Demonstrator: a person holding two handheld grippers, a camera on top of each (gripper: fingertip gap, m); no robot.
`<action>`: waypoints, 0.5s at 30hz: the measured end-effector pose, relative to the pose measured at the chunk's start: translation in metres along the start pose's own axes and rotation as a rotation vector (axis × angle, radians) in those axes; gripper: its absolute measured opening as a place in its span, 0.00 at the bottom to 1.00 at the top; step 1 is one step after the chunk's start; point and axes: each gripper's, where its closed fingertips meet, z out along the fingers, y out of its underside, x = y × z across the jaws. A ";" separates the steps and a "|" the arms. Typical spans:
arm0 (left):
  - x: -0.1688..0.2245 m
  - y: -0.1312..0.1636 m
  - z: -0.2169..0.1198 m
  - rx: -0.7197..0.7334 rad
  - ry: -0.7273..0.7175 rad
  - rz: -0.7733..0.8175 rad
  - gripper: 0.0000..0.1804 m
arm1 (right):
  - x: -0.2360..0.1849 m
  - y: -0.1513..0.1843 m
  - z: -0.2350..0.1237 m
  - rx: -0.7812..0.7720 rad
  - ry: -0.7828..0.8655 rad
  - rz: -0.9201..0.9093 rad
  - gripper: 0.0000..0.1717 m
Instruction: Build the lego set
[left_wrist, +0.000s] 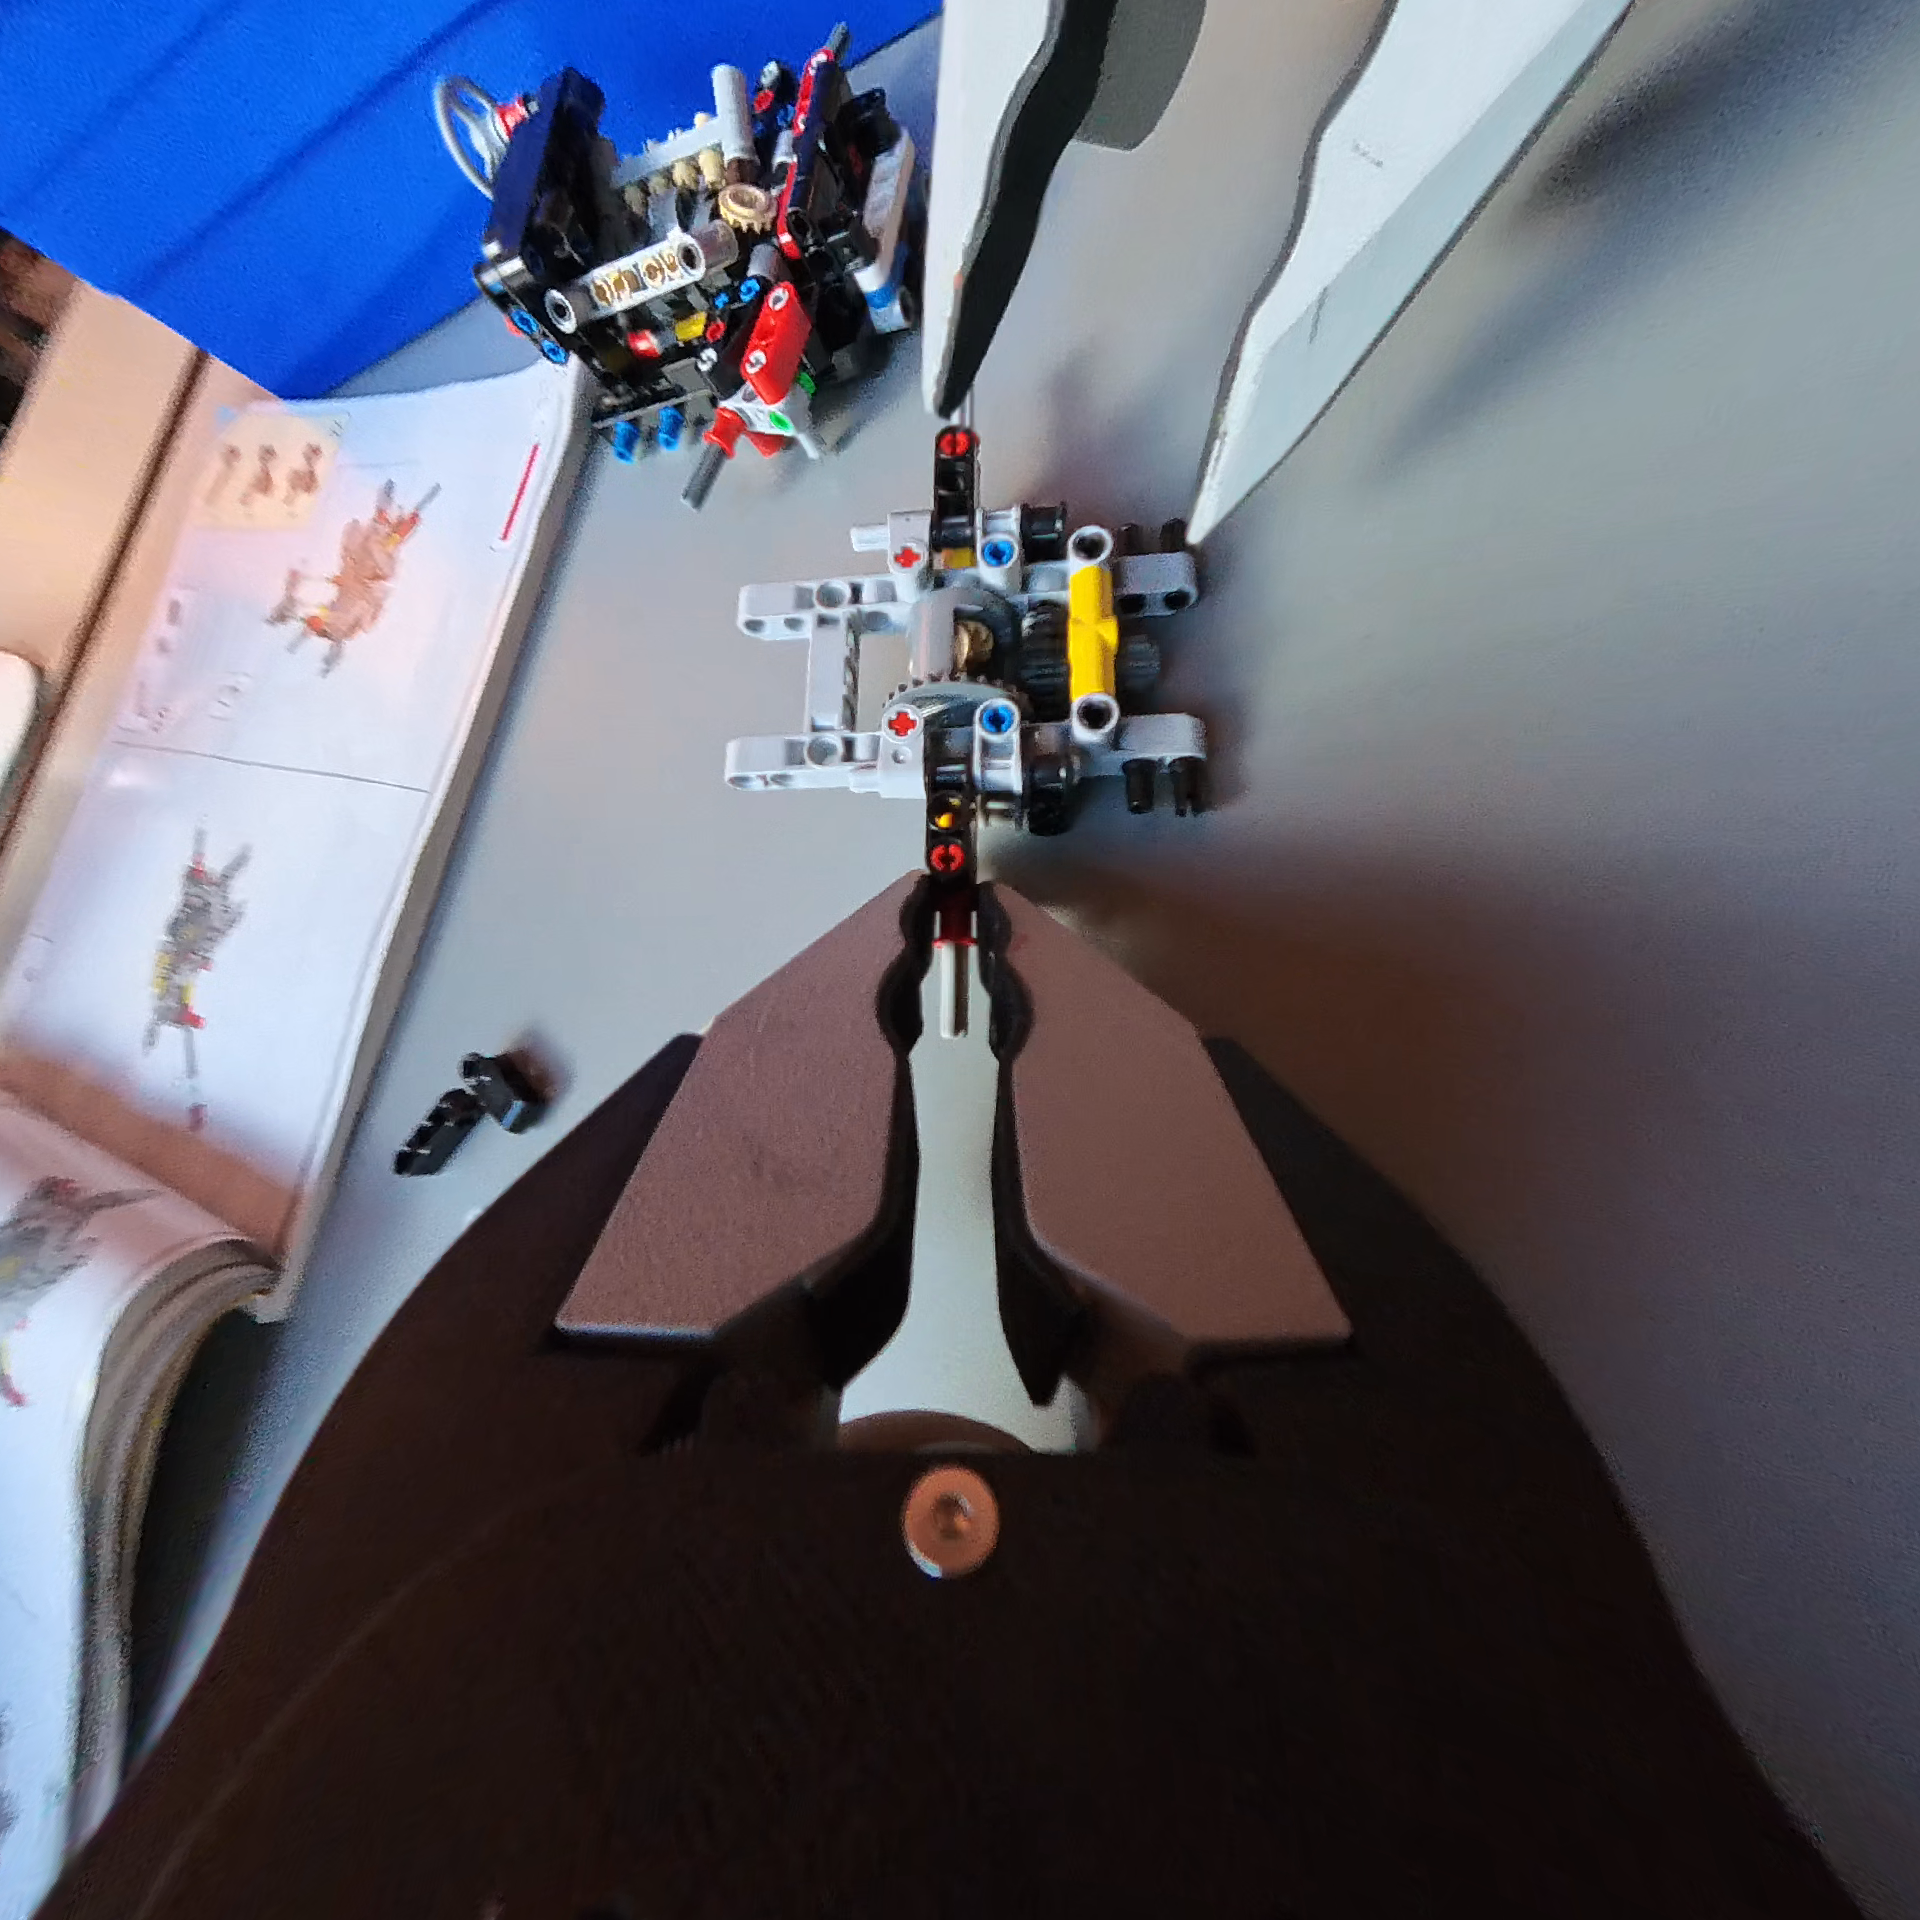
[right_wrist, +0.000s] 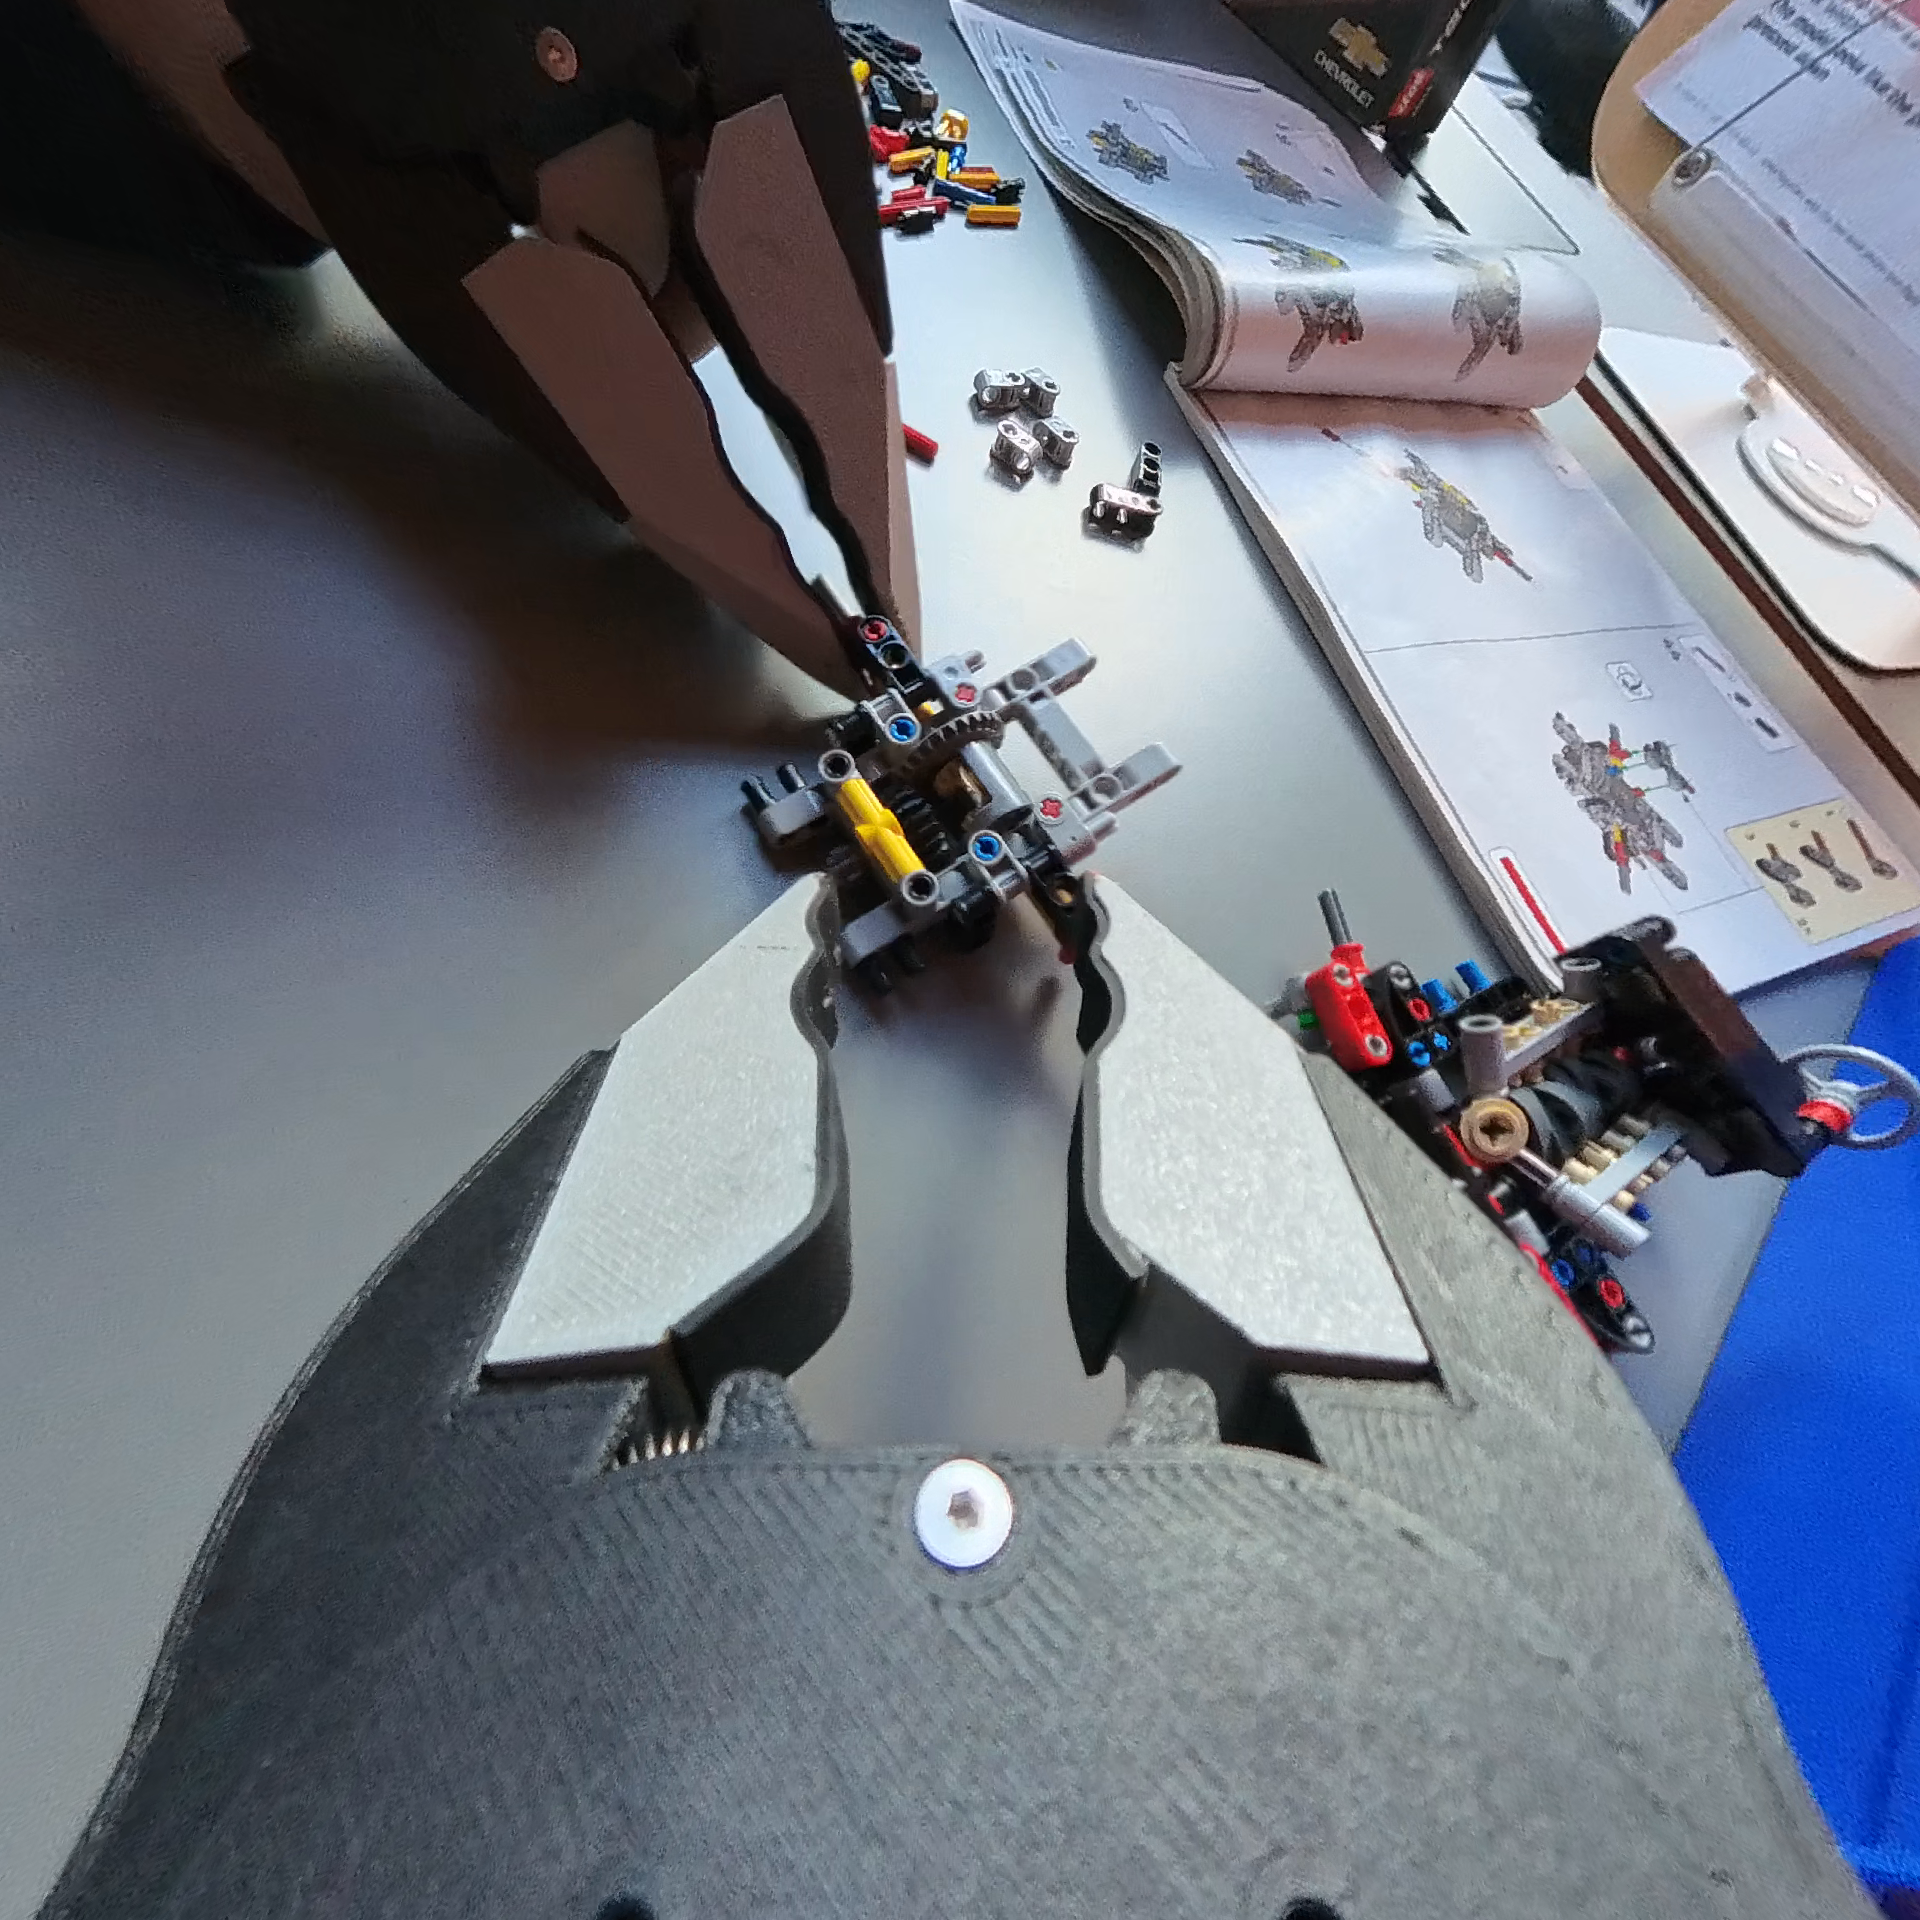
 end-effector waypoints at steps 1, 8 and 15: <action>-0.002 0.000 0.000 0.003 -0.028 0.034 0.03 | 0.000 -0.001 0.001 0.000 0.004 -0.014 0.25; -0.007 -0.001 -0.002 0.036 -0.136 0.205 0.03 | 0.012 -0.010 -0.002 0.075 0.057 -0.013 0.24; -0.010 0.001 0.000 0.030 -0.131 0.213 0.04 | 0.006 -0.016 0.006 0.070 0.060 -0.062 0.24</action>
